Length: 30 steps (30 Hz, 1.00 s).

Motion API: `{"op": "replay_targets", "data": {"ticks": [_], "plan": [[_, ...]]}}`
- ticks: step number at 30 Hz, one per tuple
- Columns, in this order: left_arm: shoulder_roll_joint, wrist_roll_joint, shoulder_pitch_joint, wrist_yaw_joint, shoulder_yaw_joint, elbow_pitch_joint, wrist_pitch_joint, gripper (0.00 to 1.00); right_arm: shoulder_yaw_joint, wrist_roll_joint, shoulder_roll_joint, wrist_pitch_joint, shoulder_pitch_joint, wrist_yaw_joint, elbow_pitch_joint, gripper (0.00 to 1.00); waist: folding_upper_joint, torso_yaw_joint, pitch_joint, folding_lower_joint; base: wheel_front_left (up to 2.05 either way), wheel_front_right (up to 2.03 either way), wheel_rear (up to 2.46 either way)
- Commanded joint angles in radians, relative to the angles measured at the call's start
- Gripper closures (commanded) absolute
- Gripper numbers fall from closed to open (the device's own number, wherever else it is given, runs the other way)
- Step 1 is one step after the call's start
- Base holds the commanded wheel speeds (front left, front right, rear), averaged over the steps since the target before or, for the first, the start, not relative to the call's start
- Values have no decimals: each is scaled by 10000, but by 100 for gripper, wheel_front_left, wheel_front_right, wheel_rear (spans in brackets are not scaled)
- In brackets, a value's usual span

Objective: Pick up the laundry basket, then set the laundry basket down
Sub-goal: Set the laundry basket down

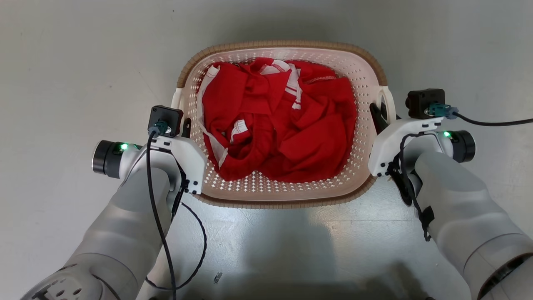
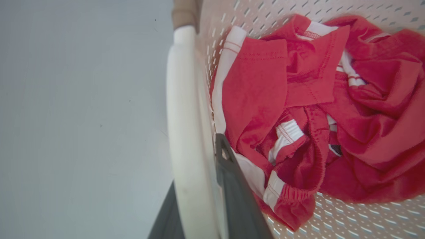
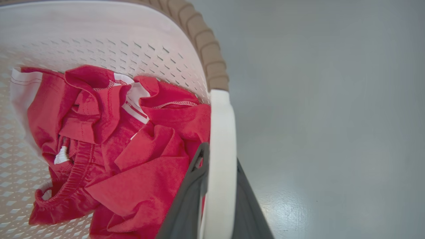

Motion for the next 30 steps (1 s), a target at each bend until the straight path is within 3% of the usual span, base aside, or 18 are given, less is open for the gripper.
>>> {"op": "replay_targets", "data": {"ticks": [1,15,16,17,18,19,20,21,30], "plan": [[658,191,127,97,-55,282,-9,100,-65,-158,-336,-292,161,-29,128,100,0,13,31,0,0,0,0],[558,212,32,11,-135,282,-180,100,-624,-839,-336,-292,115,-29,128,100,0,89,185,0,0,0,0],[549,217,28,6,-146,282,-184,91,-666,-893,-336,-262,119,-29,128,100,0,93,192,0,0,0,0],[539,231,23,2,-164,282,-187,55,-704,-948,-336,-226,124,-29,128,100,0,96,198,0,0,0,0],[529,242,24,-27,-182,282,-166,3,-748,-994,-336,-202,130,-29,128,100,0,100,204,0,0,0,0],[518,229,24,-74,-183,282,-169,0,-770,-1042,-336,-155,144,-29,128,42,0,109,208,0,0,0,0],[507,225,22,-94,-188,282,-176,0,-789,-1073,-336,-120,158,-29,128,14,0,120,209,0,0,0,0],[495,222,15,-130,-189,282,-208,0,-806,-1083,-336,-95,170,-29,128,0,0,134,211,0,0,0,0],[398,199,3,-366,-193,281,-496,0,-687,-963,-336,-33,221,-29,116,0,0,241,169,0,0,0,0]]}}
